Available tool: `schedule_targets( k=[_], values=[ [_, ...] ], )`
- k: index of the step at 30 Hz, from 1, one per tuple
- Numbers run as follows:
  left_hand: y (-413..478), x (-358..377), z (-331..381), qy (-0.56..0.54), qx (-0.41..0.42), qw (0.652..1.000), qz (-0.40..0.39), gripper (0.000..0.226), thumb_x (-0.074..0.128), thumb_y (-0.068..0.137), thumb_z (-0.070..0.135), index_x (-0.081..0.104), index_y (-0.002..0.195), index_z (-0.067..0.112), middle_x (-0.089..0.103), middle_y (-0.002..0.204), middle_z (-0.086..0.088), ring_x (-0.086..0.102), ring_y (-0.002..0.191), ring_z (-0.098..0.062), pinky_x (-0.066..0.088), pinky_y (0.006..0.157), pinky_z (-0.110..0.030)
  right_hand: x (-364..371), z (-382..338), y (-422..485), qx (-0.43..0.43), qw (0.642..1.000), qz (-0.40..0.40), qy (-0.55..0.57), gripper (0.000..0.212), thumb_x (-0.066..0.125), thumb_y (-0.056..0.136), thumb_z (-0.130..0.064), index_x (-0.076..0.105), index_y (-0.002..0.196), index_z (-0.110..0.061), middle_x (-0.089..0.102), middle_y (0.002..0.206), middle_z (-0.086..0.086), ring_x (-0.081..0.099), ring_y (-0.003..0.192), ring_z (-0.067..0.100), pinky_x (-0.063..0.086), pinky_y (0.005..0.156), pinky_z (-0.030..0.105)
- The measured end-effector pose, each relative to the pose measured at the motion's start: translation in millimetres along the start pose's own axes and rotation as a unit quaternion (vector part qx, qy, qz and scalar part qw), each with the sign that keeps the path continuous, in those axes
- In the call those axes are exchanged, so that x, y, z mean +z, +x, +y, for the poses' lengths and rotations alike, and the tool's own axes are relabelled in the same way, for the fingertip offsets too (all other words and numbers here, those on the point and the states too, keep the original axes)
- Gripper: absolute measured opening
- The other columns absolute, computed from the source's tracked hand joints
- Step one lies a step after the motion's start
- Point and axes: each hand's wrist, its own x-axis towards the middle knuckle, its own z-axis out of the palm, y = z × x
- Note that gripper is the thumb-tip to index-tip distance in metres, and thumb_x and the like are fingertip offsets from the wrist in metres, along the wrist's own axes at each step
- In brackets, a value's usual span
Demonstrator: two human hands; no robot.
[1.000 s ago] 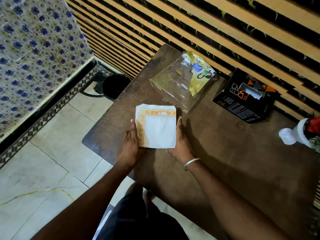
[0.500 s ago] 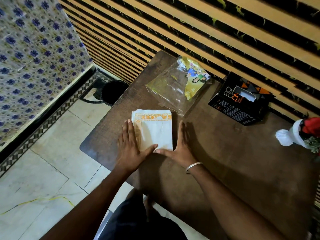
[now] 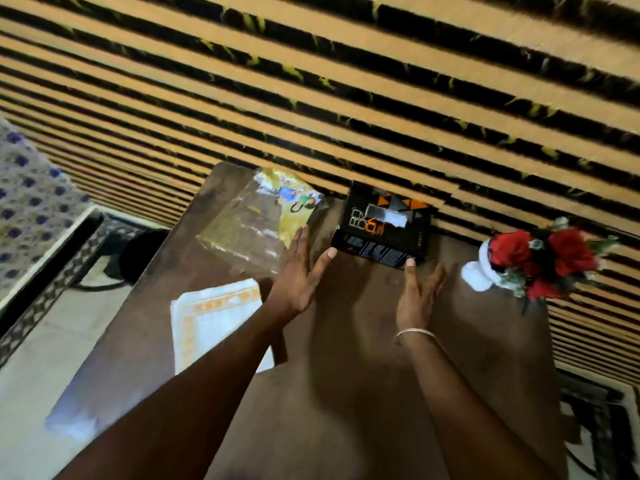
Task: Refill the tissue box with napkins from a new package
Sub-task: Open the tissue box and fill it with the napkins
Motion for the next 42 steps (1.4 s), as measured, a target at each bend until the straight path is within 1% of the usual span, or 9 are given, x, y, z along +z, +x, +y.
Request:
schedule_targets(
  k=[9, 11, 14, 19, 25, 31, 35, 38, 42],
  values=[
    [50, 30, 34, -0.098, -0.031, 0.992, -0.067, 0.07, 0.039, 0.101, 0.053, 0.012, 0.159, 0.022, 0.027, 0.161, 0.002, 0.028, 0.144, -0.013, 0.018, 0.107, -0.019, -9, -2, 72, 0.063, 0.99, -0.098, 0.084, 0.095, 0.052, 0.078, -0.076, 0.014, 0.154, -0.033, 0.015, 0.163, -0.005, 0.021, 0.148, 0.02, 0.02, 0.121, 0.045],
    [52, 33, 35, -0.159, -0.032, 0.982, -0.094, 0.058, 0.04, 0.104, 0.043, 0.02, 0.156, 0.028, 0.04, 0.142, 0.012, 0.037, 0.13, -0.004, 0.034, 0.093, -0.001, -4, 0, 75, 0.097, 0.98, -0.134, 0.112, 0.098, 0.054, 0.072, -0.081, 0.026, 0.151, -0.032, 0.037, 0.154, 0.0, 0.041, 0.138, 0.023, 0.049, 0.1, 0.042],
    [49, 35, 33, -0.207, -0.018, 0.972, -0.11, 0.043, 0.04, 0.105, 0.037, 0.035, 0.148, 0.033, 0.051, 0.127, 0.023, 0.053, 0.113, 0.014, 0.046, 0.076, 0.0, -2, 2, 69, 0.093, 0.971, -0.155, 0.159, 0.081, 0.058, 0.078, -0.063, 0.035, 0.147, -0.029, 0.051, 0.143, 0.004, 0.054, 0.125, 0.024, 0.051, 0.072, 0.026],
    [9, 35, 36, -0.179, -0.008, 0.982, -0.06, 0.038, 0.042, 0.105, 0.036, 0.042, 0.143, 0.034, 0.053, 0.125, 0.027, 0.045, 0.1, 0.033, 0.035, 0.077, 0.008, -18, 15, 33, 0.08, 0.969, -0.125, 0.195, 0.079, 0.066, 0.073, -0.064, 0.039, 0.143, -0.037, 0.05, 0.144, 0.002, 0.051, 0.129, 0.018, 0.04, 0.111, 0.047],
    [-60, 47, 15, -0.182, -0.046, 0.977, -0.098, 0.059, 0.044, 0.098, 0.055, 0.022, 0.153, 0.047, 0.042, 0.148, 0.027, 0.037, 0.128, 0.021, 0.027, 0.109, -0.023, -65, 36, -36, 0.03, 0.97, -0.133, 0.204, 0.069, 0.064, 0.083, -0.045, 0.037, 0.146, -0.033, 0.055, 0.141, -0.004, 0.053, 0.128, 0.011, 0.041, 0.11, 0.041],
    [-126, 61, -7, -0.157, -0.05, 0.978, -0.129, 0.062, 0.046, 0.093, 0.063, 0.014, 0.146, 0.06, 0.032, 0.153, 0.03, 0.031, 0.133, 0.021, 0.024, 0.119, -0.027, -95, 67, -88, 0.051, 0.966, -0.125, 0.221, 0.071, 0.066, 0.08, -0.041, 0.04, 0.145, -0.03, 0.055, 0.14, -0.001, 0.058, 0.122, 0.006, 0.052, 0.095, 0.026],
    [-138, 68, -20, -0.112, -0.049, 0.985, -0.121, 0.061, 0.043, 0.085, 0.079, 0.009, 0.135, 0.075, 0.033, 0.159, 0.019, 0.032, 0.145, -0.003, 0.027, 0.122, -0.042, -98, 78, -99, 0.086, 0.961, -0.137, 0.222, 0.094, 0.078, 0.063, -0.063, 0.04, 0.144, -0.035, 0.059, 0.136, 0.001, 0.059, 0.123, 0.016, 0.046, 0.105, 0.046],
    [-141, 70, -21, -0.121, -0.036, 0.985, -0.116, 0.057, 0.046, 0.085, 0.077, 0.011, 0.129, 0.08, 0.032, 0.157, 0.022, 0.031, 0.144, 0.0, 0.027, 0.121, -0.039, -96, 77, -104, 0.083, 0.967, -0.132, 0.202, 0.084, 0.072, 0.073, -0.051, 0.035, 0.146, -0.035, 0.058, 0.138, -0.001, 0.058, 0.123, 0.013, 0.042, 0.109, 0.048],
    [-140, 66, -20, -0.121, -0.041, 0.983, -0.129, 0.065, 0.055, 0.089, 0.066, 0.013, 0.138, 0.069, 0.029, 0.158, 0.021, 0.027, 0.144, 0.003, 0.026, 0.122, -0.037, -99, 77, -109, 0.1, 0.967, -0.147, 0.183, 0.109, 0.077, 0.057, -0.071, 0.025, 0.149, -0.041, 0.052, 0.143, -0.002, 0.052, 0.13, 0.016, 0.037, 0.112, 0.055]
  ],
)
